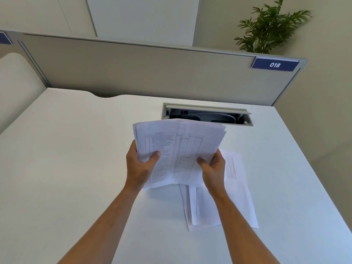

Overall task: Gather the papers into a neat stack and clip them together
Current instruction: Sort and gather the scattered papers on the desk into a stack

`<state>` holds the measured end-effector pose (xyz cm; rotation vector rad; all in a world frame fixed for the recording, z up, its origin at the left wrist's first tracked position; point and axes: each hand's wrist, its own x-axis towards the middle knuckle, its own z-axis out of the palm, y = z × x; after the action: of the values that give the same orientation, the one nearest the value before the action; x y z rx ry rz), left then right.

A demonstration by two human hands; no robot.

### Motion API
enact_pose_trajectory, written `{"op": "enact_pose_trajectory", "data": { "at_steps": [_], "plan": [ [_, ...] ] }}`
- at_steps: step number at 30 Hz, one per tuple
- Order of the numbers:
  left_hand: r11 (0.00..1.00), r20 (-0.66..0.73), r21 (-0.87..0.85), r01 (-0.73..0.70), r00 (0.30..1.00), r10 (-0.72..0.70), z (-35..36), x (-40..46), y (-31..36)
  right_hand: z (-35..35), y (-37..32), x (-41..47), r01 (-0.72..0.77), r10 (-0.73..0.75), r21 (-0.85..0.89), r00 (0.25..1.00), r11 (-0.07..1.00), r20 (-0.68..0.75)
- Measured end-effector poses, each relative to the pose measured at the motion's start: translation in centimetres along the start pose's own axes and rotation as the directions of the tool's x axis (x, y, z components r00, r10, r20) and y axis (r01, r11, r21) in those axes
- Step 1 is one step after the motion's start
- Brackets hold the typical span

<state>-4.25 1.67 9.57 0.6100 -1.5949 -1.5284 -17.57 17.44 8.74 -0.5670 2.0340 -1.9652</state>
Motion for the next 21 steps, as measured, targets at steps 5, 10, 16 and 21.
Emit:
{"op": "enact_pose_trajectory", "data": {
  "at_steps": [5,10,16,21],
  "plan": [
    [0.983,0.053,-0.003,0.184,0.981,-0.184,-0.5,-1.4,-2.3,0.2,1.2,-1.4,-0.026,0.028,-0.067,0.999,0.997,0.036],
    [0.980,0.029,0.082,0.183,0.982,-0.186,-0.3,-1.8,-2.9,-0.3,2.4,-1.2,-0.040,0.061,-0.234,0.995,0.971,0.084],
    [0.978,0.048,0.039,0.207,0.977,-0.209,-0.9,-0.4,-2.8,-4.1,4.3,0.1,-0.141,0.092,-0.539,0.989,0.830,-0.117],
    [0.922,0.056,0.021,0.388,0.920,-0.388,-2.7,-0.5,-5.4,-8.4,6.2,-0.5,-0.531,0.285,-0.661,0.846,0.529,-0.451]
  ]
}}
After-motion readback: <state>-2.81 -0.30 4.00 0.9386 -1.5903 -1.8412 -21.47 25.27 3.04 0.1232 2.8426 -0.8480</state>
